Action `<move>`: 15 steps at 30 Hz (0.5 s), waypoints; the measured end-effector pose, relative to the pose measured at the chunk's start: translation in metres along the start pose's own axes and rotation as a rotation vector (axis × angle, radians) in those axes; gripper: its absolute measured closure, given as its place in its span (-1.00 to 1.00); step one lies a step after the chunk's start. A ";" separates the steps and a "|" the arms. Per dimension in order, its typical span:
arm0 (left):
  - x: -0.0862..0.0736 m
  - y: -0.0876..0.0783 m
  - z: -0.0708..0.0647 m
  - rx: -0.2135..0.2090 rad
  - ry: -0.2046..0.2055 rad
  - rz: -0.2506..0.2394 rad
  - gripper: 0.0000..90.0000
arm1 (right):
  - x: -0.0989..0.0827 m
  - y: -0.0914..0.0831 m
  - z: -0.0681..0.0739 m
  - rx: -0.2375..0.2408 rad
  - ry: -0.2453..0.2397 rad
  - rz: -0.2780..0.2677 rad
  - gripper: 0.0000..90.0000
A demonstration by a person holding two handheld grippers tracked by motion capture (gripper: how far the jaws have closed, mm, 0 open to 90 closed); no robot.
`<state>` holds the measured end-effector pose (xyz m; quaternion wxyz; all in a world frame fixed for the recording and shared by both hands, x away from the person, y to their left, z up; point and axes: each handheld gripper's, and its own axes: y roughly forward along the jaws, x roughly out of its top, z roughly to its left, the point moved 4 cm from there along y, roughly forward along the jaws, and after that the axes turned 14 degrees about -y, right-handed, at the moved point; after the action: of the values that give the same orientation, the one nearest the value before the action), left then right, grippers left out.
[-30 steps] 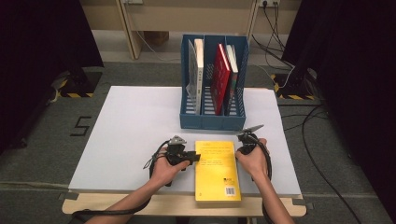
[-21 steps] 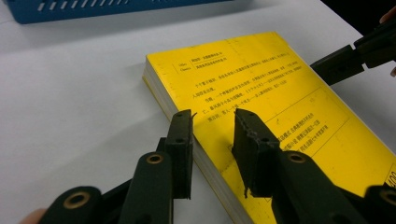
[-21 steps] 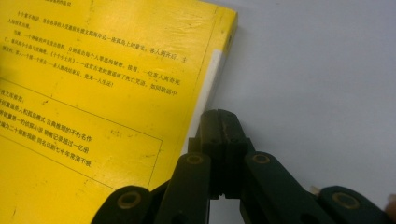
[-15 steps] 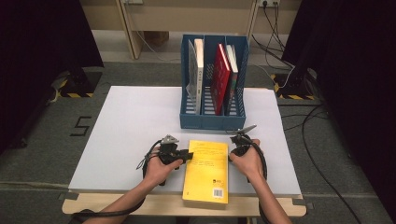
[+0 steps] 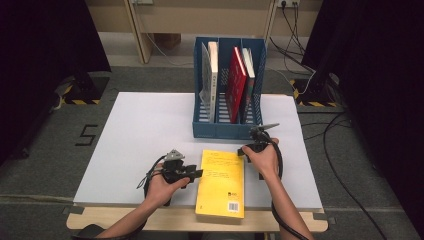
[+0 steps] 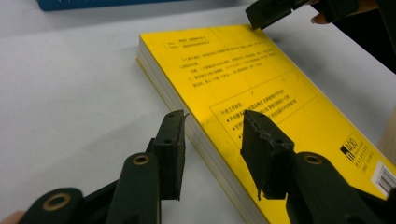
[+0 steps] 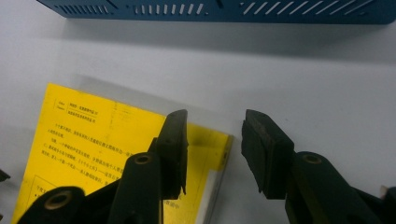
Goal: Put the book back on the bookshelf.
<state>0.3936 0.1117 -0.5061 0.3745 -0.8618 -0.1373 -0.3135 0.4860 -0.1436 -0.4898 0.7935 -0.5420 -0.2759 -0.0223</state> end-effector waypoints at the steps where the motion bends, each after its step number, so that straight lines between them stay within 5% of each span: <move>1: -0.002 -0.001 0.000 -0.003 0.001 0.009 0.30 | 0.000 0.002 0.000 0.003 0.002 0.001 0.34; 15: -0.020 0.000 -0.005 -0.046 -0.009 0.064 0.26 | 0.003 0.007 0.000 0.041 0.022 0.023 0.25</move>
<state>0.3760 0.1084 -0.5163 0.3637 -0.8756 -0.1040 -0.3005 0.4908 -0.1398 -0.4948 0.8077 -0.5283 -0.2613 -0.0134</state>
